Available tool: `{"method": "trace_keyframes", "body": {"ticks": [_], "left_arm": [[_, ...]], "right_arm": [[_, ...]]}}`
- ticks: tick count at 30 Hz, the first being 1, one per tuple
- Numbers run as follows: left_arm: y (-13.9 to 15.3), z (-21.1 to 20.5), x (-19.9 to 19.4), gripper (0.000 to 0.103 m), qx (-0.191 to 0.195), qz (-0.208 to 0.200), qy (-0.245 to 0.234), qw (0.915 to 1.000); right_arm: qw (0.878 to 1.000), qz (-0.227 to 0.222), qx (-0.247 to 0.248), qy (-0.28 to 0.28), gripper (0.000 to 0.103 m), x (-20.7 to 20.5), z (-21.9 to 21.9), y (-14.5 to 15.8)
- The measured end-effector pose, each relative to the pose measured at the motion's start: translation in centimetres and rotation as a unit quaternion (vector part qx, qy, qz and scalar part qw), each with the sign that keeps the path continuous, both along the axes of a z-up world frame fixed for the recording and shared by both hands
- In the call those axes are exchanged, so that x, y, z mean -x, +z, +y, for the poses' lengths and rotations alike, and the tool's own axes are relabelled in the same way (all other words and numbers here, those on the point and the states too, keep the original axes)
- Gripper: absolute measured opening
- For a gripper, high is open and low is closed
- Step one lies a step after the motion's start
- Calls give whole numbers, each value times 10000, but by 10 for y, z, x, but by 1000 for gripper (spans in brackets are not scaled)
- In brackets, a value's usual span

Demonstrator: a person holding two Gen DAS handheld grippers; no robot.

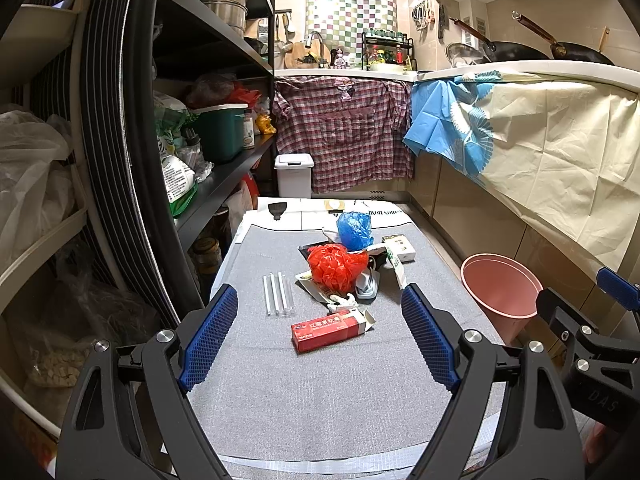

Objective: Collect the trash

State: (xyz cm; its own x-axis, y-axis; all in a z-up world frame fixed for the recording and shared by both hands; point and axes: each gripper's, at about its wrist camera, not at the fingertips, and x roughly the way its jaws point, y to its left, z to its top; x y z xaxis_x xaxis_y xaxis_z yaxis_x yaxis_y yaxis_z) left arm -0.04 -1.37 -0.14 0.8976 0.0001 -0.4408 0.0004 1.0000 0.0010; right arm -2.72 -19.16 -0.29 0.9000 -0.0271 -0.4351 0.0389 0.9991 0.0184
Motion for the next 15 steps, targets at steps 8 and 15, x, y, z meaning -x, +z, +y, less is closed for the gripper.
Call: {"method": "trace_keyframes", "body": {"ticks": [8,15], "left_arm": [[0,-1,0,82,-7,5,-2,10000],[-1,0,-1,82,-5,7,1,10000]], "right_arm": [[10000,-7,0,1,98,0,0,0],[10000,-2,10,-3,98,0,0,0]]}}
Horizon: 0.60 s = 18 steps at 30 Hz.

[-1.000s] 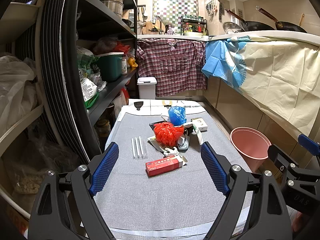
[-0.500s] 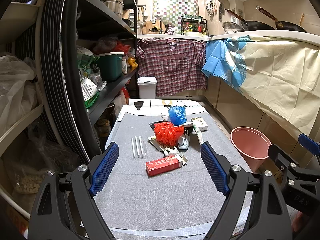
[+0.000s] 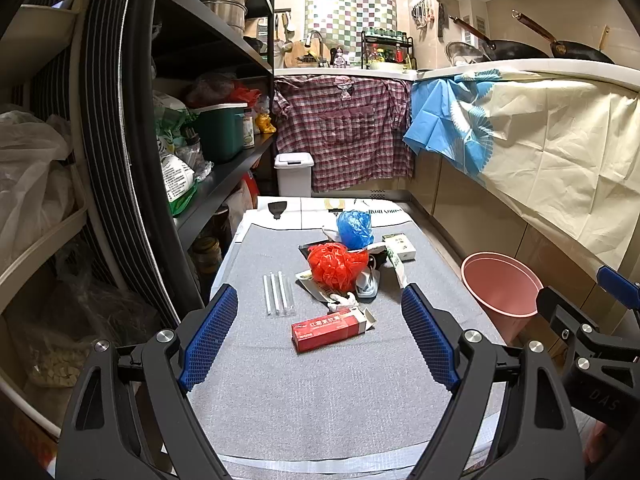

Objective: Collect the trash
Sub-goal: 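Grasp the white printed paper bag with the right tool while the left tool approaches the red bag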

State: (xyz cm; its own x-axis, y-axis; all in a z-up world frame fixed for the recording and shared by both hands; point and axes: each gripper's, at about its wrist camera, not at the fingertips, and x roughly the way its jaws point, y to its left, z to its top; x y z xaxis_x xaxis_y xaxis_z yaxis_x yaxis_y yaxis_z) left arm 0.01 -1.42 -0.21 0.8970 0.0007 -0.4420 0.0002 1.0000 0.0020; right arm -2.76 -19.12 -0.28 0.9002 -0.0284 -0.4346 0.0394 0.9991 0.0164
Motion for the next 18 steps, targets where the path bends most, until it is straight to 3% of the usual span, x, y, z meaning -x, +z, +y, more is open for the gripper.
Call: {"method": "trace_keyframes", "body": {"ticks": [12,18], "left_arm": [[-8,11,-7,82,-5,213,105,9997],[-9,31,-30,81,-67,469,352,9983]], "right_arm": [[9998,158,-70,33,98,-9,-3,-1],[9979,477,-37,426,98,-38,0,-3]]}}
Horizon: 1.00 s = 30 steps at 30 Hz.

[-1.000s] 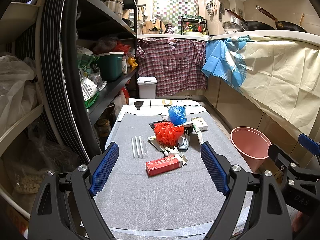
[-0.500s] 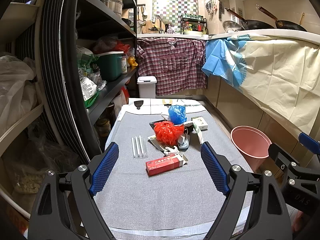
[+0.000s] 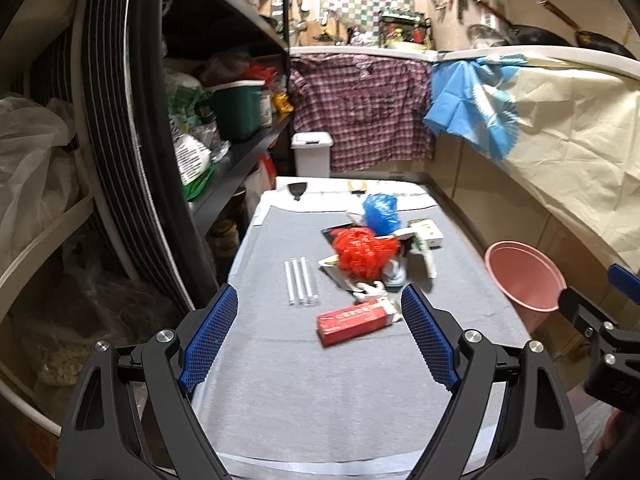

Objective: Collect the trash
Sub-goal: 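Grasp the white printed paper bag with the right tool while the left tool approaches the red bag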

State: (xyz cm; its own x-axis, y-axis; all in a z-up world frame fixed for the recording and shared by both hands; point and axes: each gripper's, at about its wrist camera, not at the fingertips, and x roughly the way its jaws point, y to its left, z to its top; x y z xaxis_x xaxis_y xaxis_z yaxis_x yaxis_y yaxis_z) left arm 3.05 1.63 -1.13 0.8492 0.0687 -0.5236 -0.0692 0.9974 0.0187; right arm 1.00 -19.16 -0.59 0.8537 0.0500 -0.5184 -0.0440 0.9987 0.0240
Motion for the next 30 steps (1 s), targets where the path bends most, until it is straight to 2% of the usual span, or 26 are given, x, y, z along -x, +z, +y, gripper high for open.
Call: {"method": "trace_keyframes", "body": {"ticks": [6,11,15,18,25,30], "left_arm": [[-4,20,-27,81,77,244,265,9993],[-13,28,-59,81,142,484,261,9984],[-29,33,-90,81,323,776,264,9961],[-42,29,-113,78,361,959,282,9943],[-71,27,-157,78,332,1241,436,9908],[-90,31,-175,78,306,1369,487,9889]], "right_arm": [[9999,-111,83,-95,98,-32,0,-1],[9999,52,-75,-83,98,-71,-1,-11],[9994,234,-243,-94,98,-104,-1,-24],[9988,441,-181,-145,98,-132,2,-38],[9968,787,-36,-150,98,-184,8,-71],[9966,820,10,-106,96,-216,11,-94]]}}
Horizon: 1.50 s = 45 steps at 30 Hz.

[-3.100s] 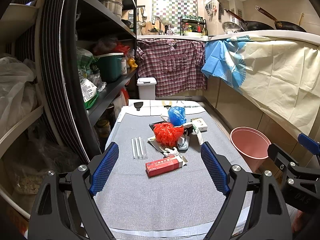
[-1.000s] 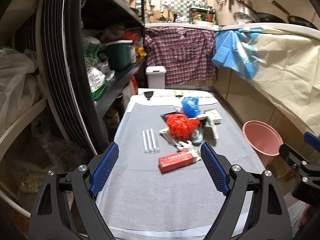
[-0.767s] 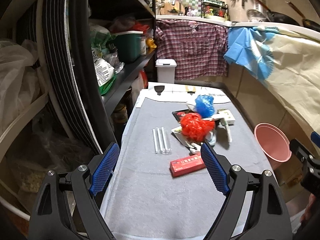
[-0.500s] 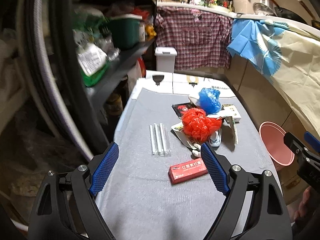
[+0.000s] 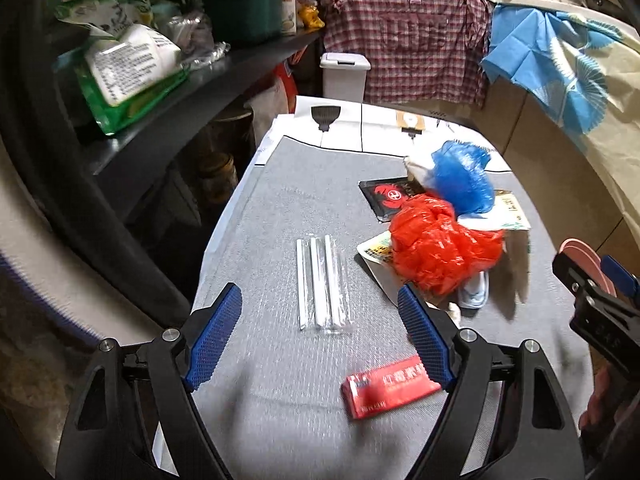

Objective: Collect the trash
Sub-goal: 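Grasp the white printed paper bag with the right tool while the left tool approaches the red bag, then grasp the red plastic bag with the left tool while the right tool holds the paper bag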

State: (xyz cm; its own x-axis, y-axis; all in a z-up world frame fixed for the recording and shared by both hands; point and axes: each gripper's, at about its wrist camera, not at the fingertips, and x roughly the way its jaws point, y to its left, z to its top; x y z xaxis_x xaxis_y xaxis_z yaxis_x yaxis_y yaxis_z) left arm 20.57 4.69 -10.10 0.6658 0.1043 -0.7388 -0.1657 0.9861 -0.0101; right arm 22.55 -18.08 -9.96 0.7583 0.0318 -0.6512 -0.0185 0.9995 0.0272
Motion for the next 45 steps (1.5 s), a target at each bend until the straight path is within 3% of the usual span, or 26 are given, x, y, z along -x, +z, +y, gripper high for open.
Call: {"method": "trace_keyframes", "body": {"ticks": [13,21,23,27,29,37,45], "left_arm": [[-25,6,-28,78,-122,157,118,9997],[-33,7,-32,78,-136,224,173,9995],[-34,8,-32,78,-131,242,177,9995],[-36,8,-32,78,-151,246,161,9995],[-36,8,-32,78,-152,243,162,9995],[-40,9,-30,78,-137,238,180,9995],[-41,6,-27,78,-32,11,53,10000]], "right_arm": [[9993,347,-144,85,67,-43,9,-45],[9995,217,-159,161,48,-47,16,-51],[9995,133,-120,248,34,-45,19,-50],[9995,49,-122,300,24,-42,19,-50],[9994,47,-160,292,12,-42,17,-49],[9996,18,-245,115,5,-40,5,-47],[9995,-219,-226,-88,5,-23,-10,-27]]}}
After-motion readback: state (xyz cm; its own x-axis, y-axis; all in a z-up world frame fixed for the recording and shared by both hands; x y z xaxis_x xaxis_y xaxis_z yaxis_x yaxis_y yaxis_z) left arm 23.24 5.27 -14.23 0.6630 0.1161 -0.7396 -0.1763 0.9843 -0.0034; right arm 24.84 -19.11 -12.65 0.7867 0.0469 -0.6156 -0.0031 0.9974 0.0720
